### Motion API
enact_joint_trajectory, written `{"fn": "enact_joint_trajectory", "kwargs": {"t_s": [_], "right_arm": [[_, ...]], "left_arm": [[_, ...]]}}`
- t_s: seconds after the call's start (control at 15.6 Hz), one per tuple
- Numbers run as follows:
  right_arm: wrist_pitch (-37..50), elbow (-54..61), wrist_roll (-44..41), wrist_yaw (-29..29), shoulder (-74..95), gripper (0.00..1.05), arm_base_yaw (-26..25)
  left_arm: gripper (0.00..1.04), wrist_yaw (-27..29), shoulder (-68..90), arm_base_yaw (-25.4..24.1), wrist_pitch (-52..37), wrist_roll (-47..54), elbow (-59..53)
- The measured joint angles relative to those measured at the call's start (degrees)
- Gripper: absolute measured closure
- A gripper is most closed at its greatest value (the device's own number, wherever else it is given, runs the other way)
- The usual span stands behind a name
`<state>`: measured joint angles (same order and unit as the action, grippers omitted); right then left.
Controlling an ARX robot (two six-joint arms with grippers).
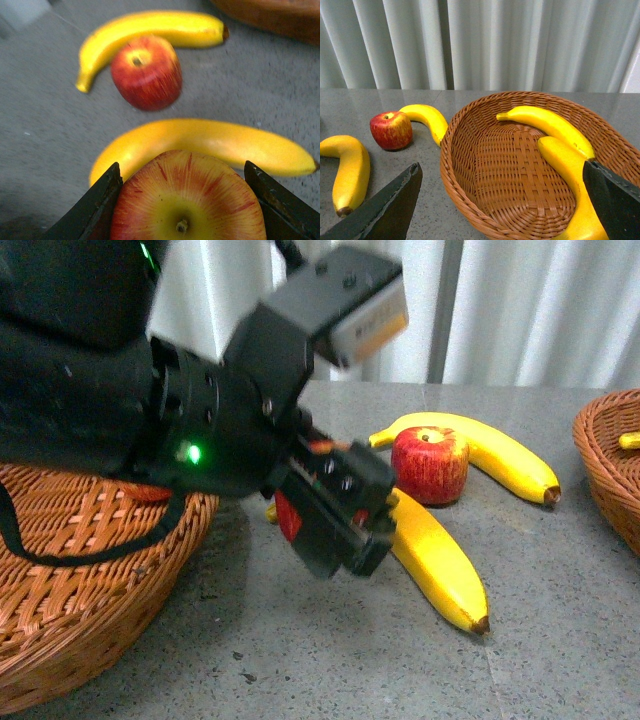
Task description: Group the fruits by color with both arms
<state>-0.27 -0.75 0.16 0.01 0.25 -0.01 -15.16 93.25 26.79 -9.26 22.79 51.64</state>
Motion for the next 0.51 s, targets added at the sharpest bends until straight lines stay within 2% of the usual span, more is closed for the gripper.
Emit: {"fn": "enact_joint_trajectory", "kwargs": {"t_s": [0.19, 0.39, 0.51], "right_arm": [[0.0, 0.0, 0.0, 0.0, 0.0, 0.07, 0.0], [0.0, 0.0, 0.0, 0.0, 0.0, 0.07, 0.0], [0.0, 0.0, 0.0, 0.0, 0.0, 0.07, 0.0]], "left_arm": [[0.39, 7.63, -9.73, -1.46, -3.39, -5.18, -0.35], [0.39, 21.84, -18.49, -8.96, -4.83, -12.39, -7.02], [0.4, 27.93, -22.91, -15.76, -5.51, -16.61, -12.41]]}}
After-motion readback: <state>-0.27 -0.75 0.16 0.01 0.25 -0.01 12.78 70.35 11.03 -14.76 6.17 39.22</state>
